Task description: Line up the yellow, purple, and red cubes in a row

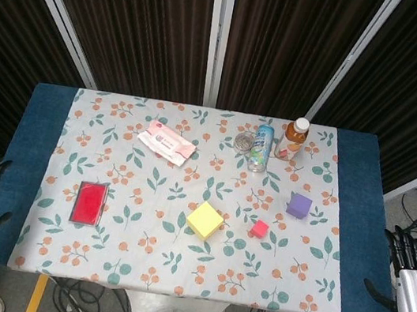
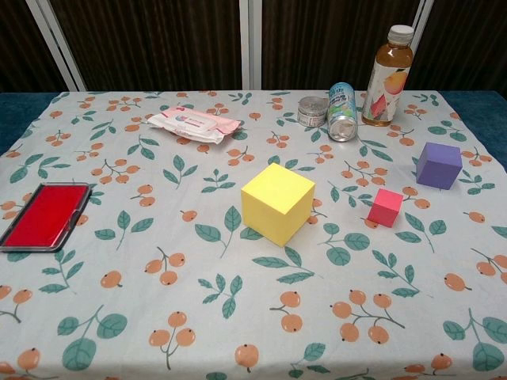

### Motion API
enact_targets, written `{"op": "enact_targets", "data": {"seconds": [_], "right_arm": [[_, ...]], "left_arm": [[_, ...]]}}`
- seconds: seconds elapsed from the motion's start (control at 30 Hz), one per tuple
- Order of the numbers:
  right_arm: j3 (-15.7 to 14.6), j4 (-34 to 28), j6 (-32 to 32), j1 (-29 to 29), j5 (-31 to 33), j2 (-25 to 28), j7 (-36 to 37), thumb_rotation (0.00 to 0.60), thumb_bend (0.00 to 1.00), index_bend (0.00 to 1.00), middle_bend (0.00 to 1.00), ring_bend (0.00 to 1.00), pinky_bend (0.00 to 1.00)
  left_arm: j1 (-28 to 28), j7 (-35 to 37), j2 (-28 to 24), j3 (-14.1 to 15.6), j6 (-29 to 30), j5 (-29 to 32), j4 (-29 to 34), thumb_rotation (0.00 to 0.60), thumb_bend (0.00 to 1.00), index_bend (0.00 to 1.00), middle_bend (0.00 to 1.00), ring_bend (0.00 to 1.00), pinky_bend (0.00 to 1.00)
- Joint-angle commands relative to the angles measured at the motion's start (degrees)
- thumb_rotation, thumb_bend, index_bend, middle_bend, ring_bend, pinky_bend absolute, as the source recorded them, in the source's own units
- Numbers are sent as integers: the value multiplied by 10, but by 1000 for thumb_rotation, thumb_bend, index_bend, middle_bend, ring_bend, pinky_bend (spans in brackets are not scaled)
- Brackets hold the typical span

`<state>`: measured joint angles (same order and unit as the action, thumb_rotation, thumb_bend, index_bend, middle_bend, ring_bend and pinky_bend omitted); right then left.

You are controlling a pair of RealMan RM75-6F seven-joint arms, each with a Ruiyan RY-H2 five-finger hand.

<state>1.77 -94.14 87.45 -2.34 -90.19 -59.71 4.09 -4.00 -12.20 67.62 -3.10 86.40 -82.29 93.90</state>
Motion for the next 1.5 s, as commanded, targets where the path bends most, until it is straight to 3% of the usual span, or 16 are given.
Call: {"op": "enact_targets", "data": {"seconds": [0.03,0.4,0.57,0.73,0.93,1.23,1.5], "right_arm": [[0,2,2,1,-1,0,3,600,124,1,0,0,0],[-4,4,3,-2,-17,1,11,600,125,0,0,0,0],[-7,-9,-17,-26,-53,9,3,600,125,0,1,0,0],[-4,-51,-98,-95,-96,22,-16,600,125,0,13,0,0],[19,-82,-235,-198,-99,6,-49,600,124,0,20,0,0],[63,-64,-395,-326,-44,-83,-142,600,125,7,25,0,0],[81,-1,-475,-404,12,-173,-255,600,125,24,32,0,0]], "left_arm": [[1,-3,2,-1,-1,3,0,600,138,165,192,141,156],[6,-6,-2,3,4,1,7,600,138,165,192,141,156],[7,-5,-3,5,5,-2,9,600,138,165,192,141,156],[8,0,-2,4,8,-5,10,600,138,165,192,141,156],[12,7,-4,4,14,-7,10,600,139,165,192,141,156],[17,16,-6,0,22,-4,9,600,138,165,192,141,156],[23,24,-7,-3,24,8,5,600,138,165,192,141,156]]}}
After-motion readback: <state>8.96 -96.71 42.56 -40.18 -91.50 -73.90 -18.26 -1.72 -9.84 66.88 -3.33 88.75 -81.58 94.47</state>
